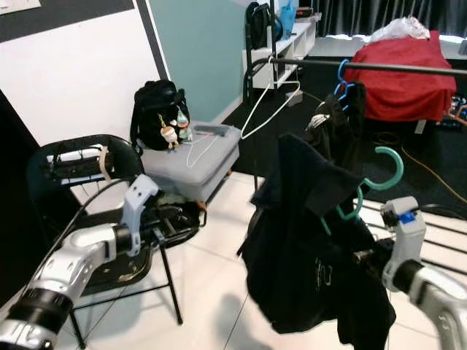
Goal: Hang hanger
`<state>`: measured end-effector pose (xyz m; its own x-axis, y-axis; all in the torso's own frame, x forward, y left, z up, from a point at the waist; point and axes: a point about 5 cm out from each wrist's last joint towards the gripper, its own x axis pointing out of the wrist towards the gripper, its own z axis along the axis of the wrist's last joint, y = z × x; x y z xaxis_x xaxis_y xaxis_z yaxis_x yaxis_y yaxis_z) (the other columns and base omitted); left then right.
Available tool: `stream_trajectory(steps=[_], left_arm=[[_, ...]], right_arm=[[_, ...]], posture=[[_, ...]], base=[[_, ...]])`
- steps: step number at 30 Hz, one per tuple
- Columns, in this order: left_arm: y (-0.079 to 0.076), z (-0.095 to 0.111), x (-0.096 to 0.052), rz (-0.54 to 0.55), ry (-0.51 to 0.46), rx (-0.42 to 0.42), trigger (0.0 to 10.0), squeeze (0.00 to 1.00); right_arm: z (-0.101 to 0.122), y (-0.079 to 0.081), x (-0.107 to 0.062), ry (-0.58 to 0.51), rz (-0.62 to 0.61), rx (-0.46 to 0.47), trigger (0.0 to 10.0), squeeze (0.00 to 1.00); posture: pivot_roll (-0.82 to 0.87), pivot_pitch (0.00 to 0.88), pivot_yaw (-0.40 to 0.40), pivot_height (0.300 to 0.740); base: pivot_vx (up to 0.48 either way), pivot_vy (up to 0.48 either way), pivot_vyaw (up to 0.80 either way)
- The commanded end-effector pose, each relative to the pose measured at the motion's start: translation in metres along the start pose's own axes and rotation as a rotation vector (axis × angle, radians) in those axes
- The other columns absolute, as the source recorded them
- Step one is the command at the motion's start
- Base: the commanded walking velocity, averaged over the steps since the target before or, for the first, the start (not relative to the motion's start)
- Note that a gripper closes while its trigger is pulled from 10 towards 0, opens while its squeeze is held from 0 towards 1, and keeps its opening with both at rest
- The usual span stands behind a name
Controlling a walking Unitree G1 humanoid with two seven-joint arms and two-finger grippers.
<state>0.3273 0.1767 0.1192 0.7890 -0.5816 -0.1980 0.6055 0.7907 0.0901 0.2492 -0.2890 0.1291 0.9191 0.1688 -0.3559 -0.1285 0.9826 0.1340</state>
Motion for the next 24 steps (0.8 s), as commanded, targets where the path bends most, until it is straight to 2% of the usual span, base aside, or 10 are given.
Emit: stream_trajectory(steps=[1,2,3,5,7,8,12,15,18,24], left_arm=[[0.005,-0.006,-0.002,0.071,0.020,0.007,10.0,0.00],[-0.010,-0.024,0.000,0.187,0.047,-0.034,10.0,0.00],[-0.010,-0.024,0.000,0.187,0.047,-0.034,10.0,0.00],[-0.046,-0.044,-0.007,0.332,0.072,-0.063,10.0,0.00],[-0.055,-0.048,-0.010,0.351,0.081,-0.112,10.0,0.00],[-0.060,-0.049,-0.013,0.360,0.081,-0.118,10.0,0.00],[-0.064,-0.049,-0.014,0.352,0.074,-0.097,10.0,0.00],[-0.066,-0.045,-0.008,0.343,0.049,-0.061,10.0,0.00],[-0.065,-0.043,-0.006,0.361,0.030,-0.059,10.0,0.00],[-0.062,-0.039,-0.003,0.442,-0.004,-0.070,10.0,0.00]], right_arm=[[0.002,-0.002,0.001,-0.015,-0.044,0.006,5.3,0.00],[-0.021,0.011,0.014,0.009,-0.140,0.084,10.0,0.00],[-0.021,0.011,0.014,0.009,-0.140,0.084,10.0,0.00],[-0.066,0.048,0.027,0.053,-0.308,0.144,10.0,0.00],[-0.065,0.054,0.027,0.014,-0.346,0.134,10.0,0.00],[-0.064,0.048,0.026,-0.010,-0.395,0.172,10.0,0.00],[-0.059,0.039,0.025,-0.041,-0.421,0.208,10.0,0.00],[-0.054,0.040,0.029,-0.063,-0.394,0.167,10.0,0.00],[-0.051,0.042,0.033,-0.077,-0.386,0.150,10.0,0.00],[-0.049,0.043,0.038,-0.095,-0.392,0.151,10.0,0.00]], posture=[[-0.26,0.000,0.061,0.740],[-0.25,0.000,0.053,0.740],[-0.25,0.000,0.053,0.740],[-0.24,0.000,0.037,0.740],[-0.23,0.000,0.036,0.740],[-0.24,0.000,0.035,0.740],[-0.23,0.000,0.025,0.740],[-0.24,0.000,0.026,0.740],[-0.24,0.000,0.029,0.740],[-0.24,0.000,0.030,0.740]], base=[[0.000,0.000,0.00],[0.000,0.000,0.00],[0.000,0.000,0.00],[0.000,0.000,-0.76],[0.000,0.000,-0.76],[0.000,0.000,-0.76],[0.000,0.000,-0.76],[0.000,0.000,-0.76],[0.000,0.000,0.00],[0.424,0.000,0.00]])
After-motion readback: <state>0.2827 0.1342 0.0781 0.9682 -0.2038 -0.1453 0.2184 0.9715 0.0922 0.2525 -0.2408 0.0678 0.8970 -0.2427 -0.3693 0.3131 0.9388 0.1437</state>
